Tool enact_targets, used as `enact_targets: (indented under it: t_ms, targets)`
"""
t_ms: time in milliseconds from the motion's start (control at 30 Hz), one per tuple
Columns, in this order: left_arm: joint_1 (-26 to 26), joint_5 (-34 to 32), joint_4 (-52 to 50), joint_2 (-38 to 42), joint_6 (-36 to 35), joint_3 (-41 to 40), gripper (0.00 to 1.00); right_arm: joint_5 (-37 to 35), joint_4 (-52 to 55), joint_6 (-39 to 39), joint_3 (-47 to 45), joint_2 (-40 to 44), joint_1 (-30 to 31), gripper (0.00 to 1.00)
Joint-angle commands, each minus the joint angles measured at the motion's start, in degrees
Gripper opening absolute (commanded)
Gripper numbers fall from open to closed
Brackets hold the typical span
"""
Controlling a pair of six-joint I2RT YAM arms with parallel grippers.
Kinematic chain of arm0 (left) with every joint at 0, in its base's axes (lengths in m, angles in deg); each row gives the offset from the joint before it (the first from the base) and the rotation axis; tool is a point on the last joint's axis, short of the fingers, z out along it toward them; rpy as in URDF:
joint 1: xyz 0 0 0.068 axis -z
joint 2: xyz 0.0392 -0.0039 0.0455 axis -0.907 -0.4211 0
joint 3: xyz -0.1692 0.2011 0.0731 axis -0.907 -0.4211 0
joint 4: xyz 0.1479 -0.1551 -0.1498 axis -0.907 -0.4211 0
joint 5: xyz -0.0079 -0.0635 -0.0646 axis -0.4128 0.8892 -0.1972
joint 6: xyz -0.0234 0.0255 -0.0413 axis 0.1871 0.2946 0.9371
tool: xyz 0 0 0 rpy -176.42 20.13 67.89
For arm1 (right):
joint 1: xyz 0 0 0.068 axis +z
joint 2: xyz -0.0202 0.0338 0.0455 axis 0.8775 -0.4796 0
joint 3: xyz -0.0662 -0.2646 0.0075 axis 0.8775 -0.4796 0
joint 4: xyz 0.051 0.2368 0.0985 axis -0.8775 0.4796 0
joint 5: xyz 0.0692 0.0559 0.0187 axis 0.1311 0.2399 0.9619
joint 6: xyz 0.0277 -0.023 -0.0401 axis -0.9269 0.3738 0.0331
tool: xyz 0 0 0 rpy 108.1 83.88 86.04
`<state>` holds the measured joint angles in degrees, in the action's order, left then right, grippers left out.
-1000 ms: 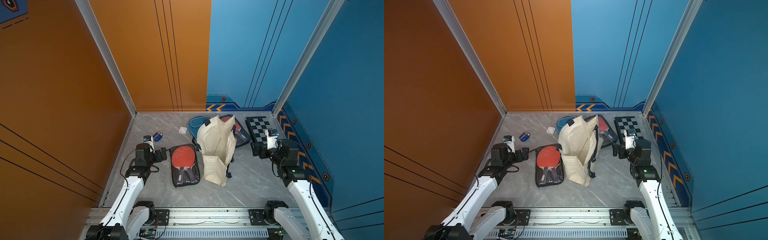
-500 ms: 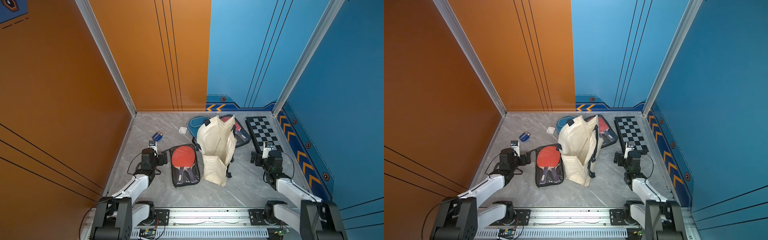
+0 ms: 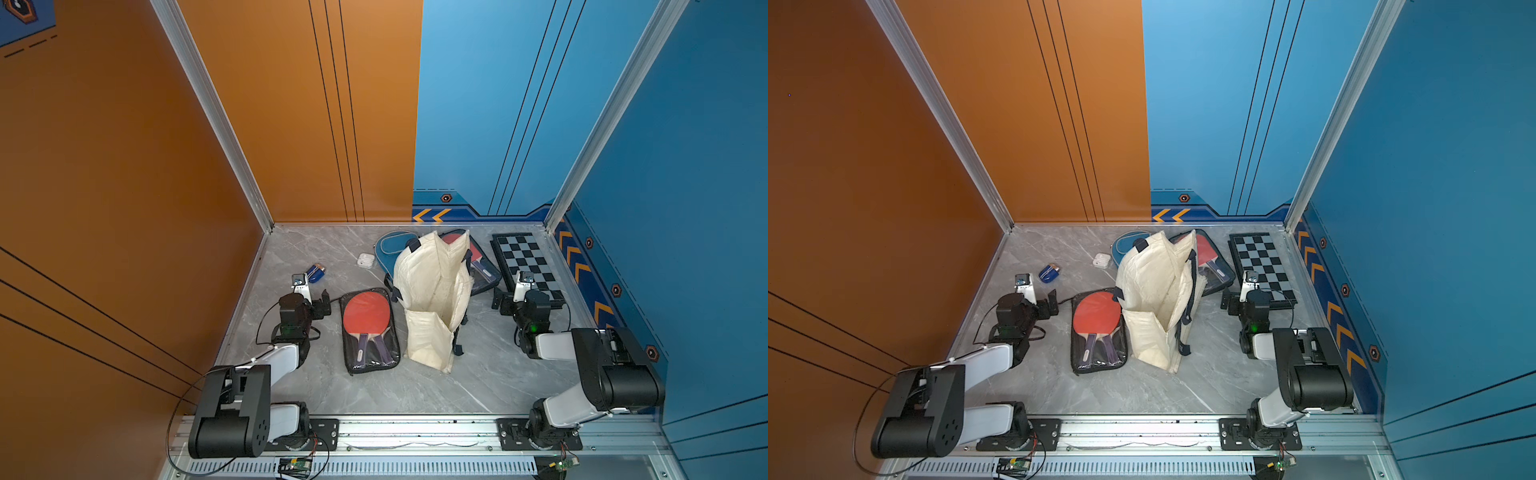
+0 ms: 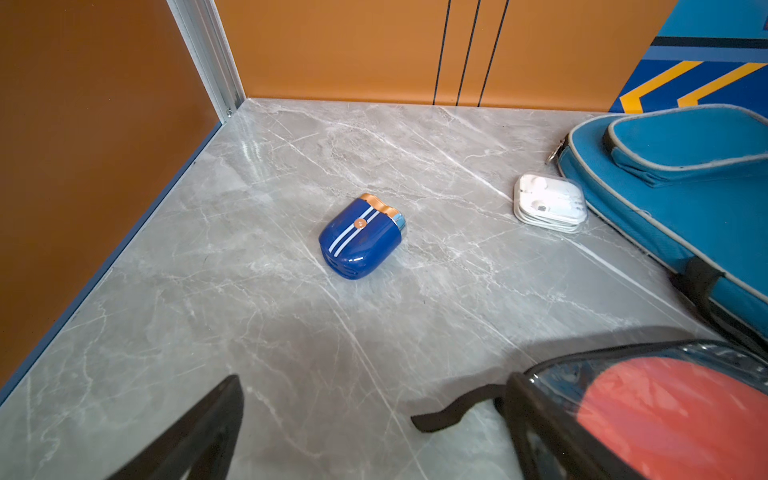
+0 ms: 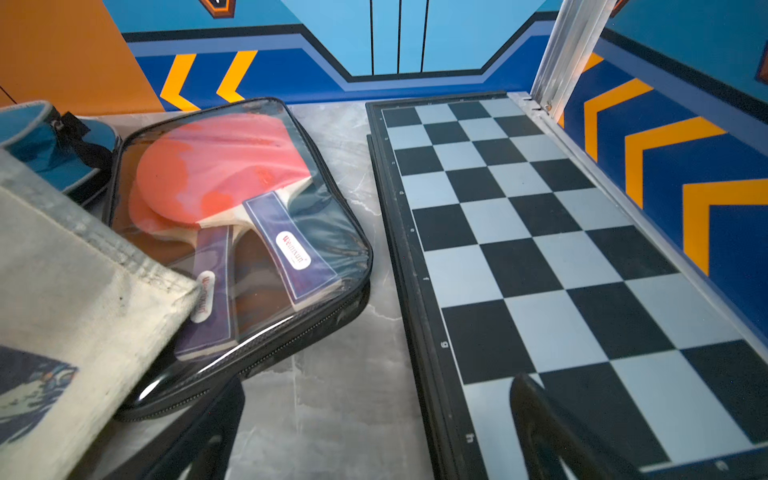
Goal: Remove the ping pong set from the canvas bag
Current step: Reset both arms
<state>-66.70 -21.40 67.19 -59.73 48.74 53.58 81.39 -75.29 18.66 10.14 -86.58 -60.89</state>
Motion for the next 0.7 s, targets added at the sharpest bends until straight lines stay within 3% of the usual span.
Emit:
enact_targets:
  t_ms: [0,133,433,667]
  targets:
    - [0.85,-2.06,8.2,-5.44,-0.65,0.7,0.98,-1.93,-3.71,0.28,-0.69,-0.29,0.76,1.0]
    - [3.12,-4.17,13.63,-13.88,-3.24,2.57,0.98,-3.02,-1.72,-0.42,0.38,-0.34,0.45,1.0]
    - [3.74,-7.73,13.88,-13.73,-2.45,2.26,0.98,-5.25,-2.02,0.19,0.19,-0.3,1.53,1.0]
    - [3.74,-7.98,13.71,-13.8,-2.53,2.39,0.98,-1.37,-1.05,-1.25,0.89,-0.57,-0.58,1.0]
